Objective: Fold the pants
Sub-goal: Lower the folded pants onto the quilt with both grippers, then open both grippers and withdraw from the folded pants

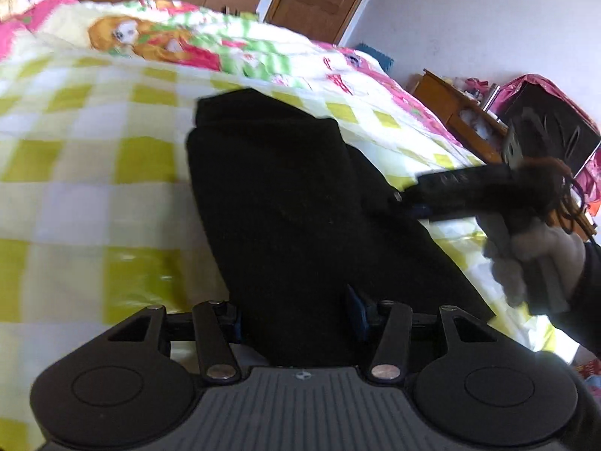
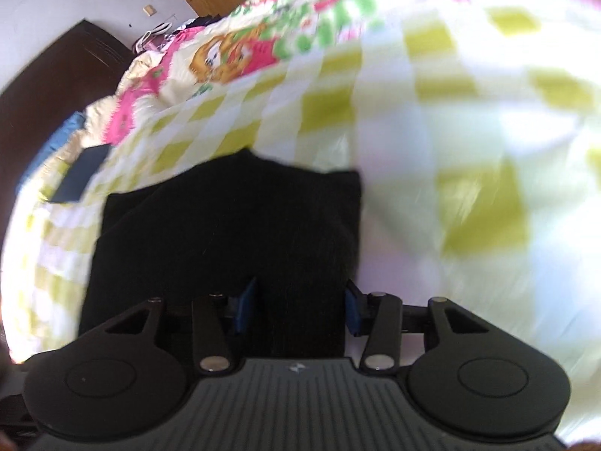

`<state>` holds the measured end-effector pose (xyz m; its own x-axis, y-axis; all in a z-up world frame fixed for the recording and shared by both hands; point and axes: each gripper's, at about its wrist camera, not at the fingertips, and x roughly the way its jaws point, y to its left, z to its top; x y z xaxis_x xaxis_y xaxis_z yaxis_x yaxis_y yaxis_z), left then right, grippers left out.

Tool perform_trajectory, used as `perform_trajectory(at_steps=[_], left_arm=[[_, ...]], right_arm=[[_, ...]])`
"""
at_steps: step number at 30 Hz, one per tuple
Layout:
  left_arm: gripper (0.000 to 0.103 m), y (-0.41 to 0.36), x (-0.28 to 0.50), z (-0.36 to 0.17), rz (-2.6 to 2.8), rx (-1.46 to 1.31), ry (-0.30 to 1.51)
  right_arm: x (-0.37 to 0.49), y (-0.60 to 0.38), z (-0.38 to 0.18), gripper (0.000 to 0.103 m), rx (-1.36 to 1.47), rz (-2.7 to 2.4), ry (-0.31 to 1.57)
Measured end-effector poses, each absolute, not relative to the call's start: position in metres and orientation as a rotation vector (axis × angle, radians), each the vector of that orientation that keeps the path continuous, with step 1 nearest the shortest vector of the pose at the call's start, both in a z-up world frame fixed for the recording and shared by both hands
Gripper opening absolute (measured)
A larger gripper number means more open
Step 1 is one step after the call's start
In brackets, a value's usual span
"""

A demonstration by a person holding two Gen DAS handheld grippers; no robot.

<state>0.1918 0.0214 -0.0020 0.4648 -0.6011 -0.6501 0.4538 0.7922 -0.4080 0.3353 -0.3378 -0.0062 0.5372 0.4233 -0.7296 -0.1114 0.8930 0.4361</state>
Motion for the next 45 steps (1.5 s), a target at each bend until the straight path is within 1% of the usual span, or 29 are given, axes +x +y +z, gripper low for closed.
perform_trajectory(at_steps=[3,7,10,13,15,16,17,18,20,22,23,25,27,29,31,32,33,35,38,40,43,45], left_arm=[[0.062,0.02,0.185,0.007,-0.625,-0.167,0.86],[0.061,0.039,0.158,0.032,-0.514,-0.085,0.769],[0.061,0.029,0.152,0.049,-0.496,0.051,0.679],[0.061,0.009,0.173,0.051,-0.522,0.114,0.645],[0.061,0.0,0.197,0.036,-0.478,0.15,0.658],[0.063,-0.002,0.209,0.026,-0.461,0.154,0.684],[0.068,-0.001,0.221,0.016,-0.448,0.146,0.711],[0.07,0.003,0.231,0.009,-0.438,0.129,0.727],[0.076,0.009,0.237,0.002,-0.423,0.088,0.738],[0.076,0.012,0.24,0.005,-0.425,0.062,0.744],[0.074,0.012,0.239,0.01,-0.42,0.072,0.726],[0.072,0.014,0.236,0.026,-0.408,0.065,0.671],[0.072,0.019,0.236,0.041,-0.408,0.034,0.605],[0.072,0.011,0.242,0.042,-0.373,0.086,0.567],[0.072,0.001,0.258,0.03,-0.347,0.147,0.6],[0.076,-0.001,0.266,0.02,-0.343,0.159,0.637],[0.076,-0.003,0.273,0.011,-0.327,0.178,0.667],[0.076,-0.004,0.279,0.0,-0.288,0.209,0.683],[0.076,0.002,0.293,-0.006,-0.2,0.232,0.734],[0.074,0.012,0.296,-0.002,-0.183,0.188,0.755],[0.072,0.023,0.276,0.023,-0.149,0.145,0.691],[0.072,0.034,0.257,0.038,-0.158,0.098,0.673]], right_arm=[[0.326,-0.35,0.014,0.052,0.293,0.276,0.904],[0.267,-0.35,0.044,0.053,0.233,0.338,0.771],[0.227,-0.328,0.042,0.052,0.227,0.427,0.749],[0.207,-0.297,0.032,0.052,0.142,0.477,0.712],[0.208,-0.279,0.02,0.053,0.09,0.474,0.718],[0.212,-0.272,0.013,0.053,0.062,0.474,0.726],[0.215,-0.27,0.007,0.053,0.042,0.464,0.722],[0.22,-0.269,0.002,0.053,0.032,0.452,0.719],[0.229,-0.272,-0.004,0.053,0.068,0.445,0.745],[0.229,-0.276,0.006,0.053,0.093,0.443,0.75],[0.226,-0.278,0.013,0.053,0.091,0.447,0.721],[0.22,-0.281,0.023,0.054,0.093,0.45,0.678],[0.22,-0.282,0.026,0.056,0.124,0.467,0.662],[0.224,-0.274,0.024,0.056,0.132,0.491,0.678],[0.224,-0.26,0.018,0.058,0.134,0.518,0.71],[0.219,-0.252,0.016,0.058,0.131,0.542,0.716],[0.213,-0.244,0.014,0.058,0.117,0.563,0.708],[0.201,-0.226,0.007,0.063,0.053,0.592,0.697],[0.185,-0.202,-0.004,0.063,-0.07,0.585,0.699],[0.178,-0.2,0.004,0.063,-0.08,0.601,0.694],[0.169,-0.21,0.016,0.062,0.014,0.612,0.671],[0.162,-0.204,0.019,0.062,0.005,0.609,0.627]])
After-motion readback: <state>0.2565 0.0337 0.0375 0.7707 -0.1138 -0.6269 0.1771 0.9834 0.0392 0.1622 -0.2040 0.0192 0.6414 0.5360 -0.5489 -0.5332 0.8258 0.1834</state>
